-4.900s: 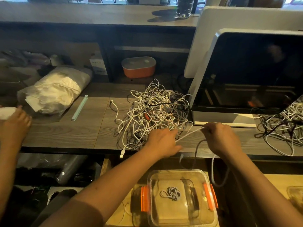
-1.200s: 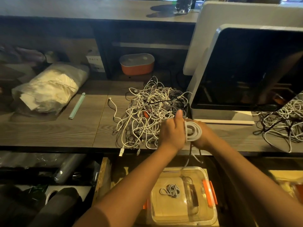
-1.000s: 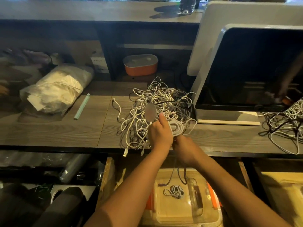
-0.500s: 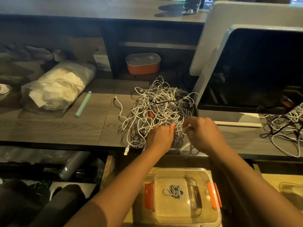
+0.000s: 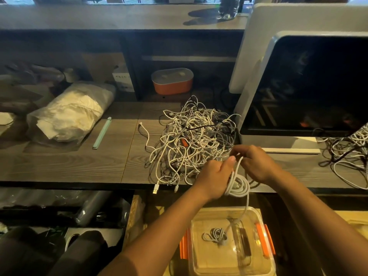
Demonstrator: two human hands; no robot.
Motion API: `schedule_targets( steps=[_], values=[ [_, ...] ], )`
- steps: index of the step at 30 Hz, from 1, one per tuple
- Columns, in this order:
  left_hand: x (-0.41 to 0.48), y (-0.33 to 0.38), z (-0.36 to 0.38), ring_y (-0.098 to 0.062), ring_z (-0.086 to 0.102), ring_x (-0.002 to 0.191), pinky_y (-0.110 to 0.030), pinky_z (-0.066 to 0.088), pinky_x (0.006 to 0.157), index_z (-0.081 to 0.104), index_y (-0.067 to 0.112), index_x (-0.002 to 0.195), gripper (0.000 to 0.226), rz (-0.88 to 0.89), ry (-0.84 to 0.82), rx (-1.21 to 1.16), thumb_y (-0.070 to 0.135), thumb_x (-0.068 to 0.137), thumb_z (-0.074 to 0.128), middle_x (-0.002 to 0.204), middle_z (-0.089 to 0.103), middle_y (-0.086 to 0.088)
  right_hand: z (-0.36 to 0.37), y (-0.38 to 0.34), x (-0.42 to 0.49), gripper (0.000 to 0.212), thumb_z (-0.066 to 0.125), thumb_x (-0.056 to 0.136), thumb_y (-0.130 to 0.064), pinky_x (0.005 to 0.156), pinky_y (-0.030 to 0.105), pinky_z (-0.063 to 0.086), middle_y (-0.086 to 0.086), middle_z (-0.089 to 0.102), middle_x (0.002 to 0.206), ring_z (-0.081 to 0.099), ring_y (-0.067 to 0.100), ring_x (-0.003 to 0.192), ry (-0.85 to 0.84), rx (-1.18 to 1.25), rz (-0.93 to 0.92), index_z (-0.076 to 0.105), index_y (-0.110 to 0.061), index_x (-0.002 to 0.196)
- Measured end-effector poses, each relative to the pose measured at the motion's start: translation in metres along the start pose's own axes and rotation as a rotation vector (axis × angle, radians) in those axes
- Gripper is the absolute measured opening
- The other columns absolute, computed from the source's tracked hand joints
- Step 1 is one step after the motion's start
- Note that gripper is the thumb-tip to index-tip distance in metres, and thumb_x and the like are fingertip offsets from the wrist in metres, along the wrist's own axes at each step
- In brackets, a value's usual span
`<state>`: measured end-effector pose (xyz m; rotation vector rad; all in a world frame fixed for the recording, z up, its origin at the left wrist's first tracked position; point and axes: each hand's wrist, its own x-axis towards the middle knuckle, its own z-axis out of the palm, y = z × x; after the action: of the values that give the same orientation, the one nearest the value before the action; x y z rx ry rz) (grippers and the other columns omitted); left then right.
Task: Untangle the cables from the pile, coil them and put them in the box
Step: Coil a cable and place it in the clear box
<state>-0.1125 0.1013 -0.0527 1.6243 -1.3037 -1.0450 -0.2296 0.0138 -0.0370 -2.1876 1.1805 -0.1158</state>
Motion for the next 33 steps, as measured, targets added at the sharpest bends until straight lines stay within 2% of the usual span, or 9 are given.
schedule_targets(
  steps=[3,7,9,11,14,20,23,27,33],
  values=[
    [-0.001,0.002,0.001,-0.006,0.042,0.043,-0.028,0.034,0.056,0.047,0.018,0.049,0.055,0.014,-0.025,-0.006,0.031,0.101,0.037,0.046,0.045,0.007,-0.001,0.0,0.003,0.023,0.048,0.092,-0.004,0.069,0.026,0.04,-0.005,0.058,0.092,0.055,0.012,0.088,0.004,-0.06,0.022,0.06,-0.024,0.091],
    [0.001,0.005,0.003,-0.007,0.048,0.046,-0.025,0.038,0.054,0.051,0.017,0.051,0.053,-0.008,0.072,-0.063,0.032,0.101,0.038,0.048,0.049,0.006,0.016,-0.007,-0.004,0.008,0.066,0.084,-0.022,0.063,0.027,0.047,0.0,0.063,0.083,0.057,0.013,0.073,-0.048,-0.041,-0.037,0.058,-0.021,0.085],
    [0.006,0.0,0.003,-0.012,0.051,0.049,-0.022,0.038,0.049,0.05,0.016,0.052,0.055,-0.111,0.211,-0.079,0.037,0.101,0.036,0.051,0.051,0.003,0.038,-0.002,-0.009,0.025,0.07,0.078,-0.016,0.078,0.039,0.052,0.008,0.066,0.099,0.062,0.024,0.087,-0.082,-0.084,-0.089,0.063,-0.011,0.102],
    [0.011,-0.01,0.003,-0.016,0.051,0.051,-0.024,0.035,0.047,0.048,0.014,0.054,0.056,-0.241,0.356,-0.091,0.039,0.101,0.033,0.055,0.052,-0.001,0.061,-0.005,-0.015,0.032,0.061,0.084,-0.008,0.085,0.039,0.05,0.013,0.064,0.113,0.06,0.029,0.099,-0.05,-0.144,-0.063,0.057,-0.01,0.116],
    [0.019,-0.027,-0.002,-0.024,0.053,0.056,-0.033,0.036,0.052,0.047,0.011,0.052,0.058,-0.342,0.506,-0.088,0.036,0.102,0.032,0.058,0.053,-0.007,0.084,-0.016,-0.022,0.023,0.047,0.094,-0.01,0.07,0.03,0.046,0.011,0.064,0.108,0.061,0.026,0.091,0.018,-0.035,0.021,0.049,-0.012,0.117],
    [0.02,-0.033,-0.006,-0.022,0.048,0.056,-0.029,0.029,0.048,0.051,0.008,0.053,0.059,-0.422,0.629,-0.085,0.031,0.103,0.03,0.056,0.051,-0.005,0.09,-0.028,-0.018,0.029,0.045,0.094,-0.011,0.077,0.038,0.052,0.01,0.064,0.113,0.061,0.027,0.097,0.026,-0.006,0.014,0.05,-0.016,0.122],
    [0.023,-0.038,-0.006,-0.027,0.062,0.074,-0.032,0.044,0.062,0.074,0.007,0.082,0.048,-0.417,0.648,-0.195,0.033,0.101,0.037,0.079,0.069,-0.011,0.09,-0.03,-0.02,0.024,0.045,0.093,-0.013,0.074,0.037,0.051,0.01,0.065,0.107,0.061,0.026,0.092,-0.005,-0.022,0.0,0.054,-0.014,0.115],
    [0.021,-0.037,-0.004,-0.023,0.047,0.049,-0.032,0.031,0.049,0.049,0.015,0.045,0.058,-0.367,0.637,-0.095,0.04,0.097,0.045,0.05,0.052,-0.007,0.085,-0.036,-0.024,0.017,0.045,0.091,-0.011,0.066,0.033,0.044,0.01,0.066,0.093,0.059,0.024,0.082,-0.102,-0.027,-0.028,0.062,-0.008,0.095],
    [0.022,-0.042,-0.015,-0.026,0.046,0.054,-0.03,0.027,0.051,0.058,0.006,0.06,0.056,-0.17,0.536,0.374,0.04,0.099,0.037,0.057,0.056,-0.013,0.05,-0.046,-0.022,0.017,0.047,0.093,-0.016,0.063,0.029,0.045,0.003,0.058,0.08,0.055,0.018,0.074,-0.128,-0.269,-0.059,0.055,-0.02,0.078]
  ],
)
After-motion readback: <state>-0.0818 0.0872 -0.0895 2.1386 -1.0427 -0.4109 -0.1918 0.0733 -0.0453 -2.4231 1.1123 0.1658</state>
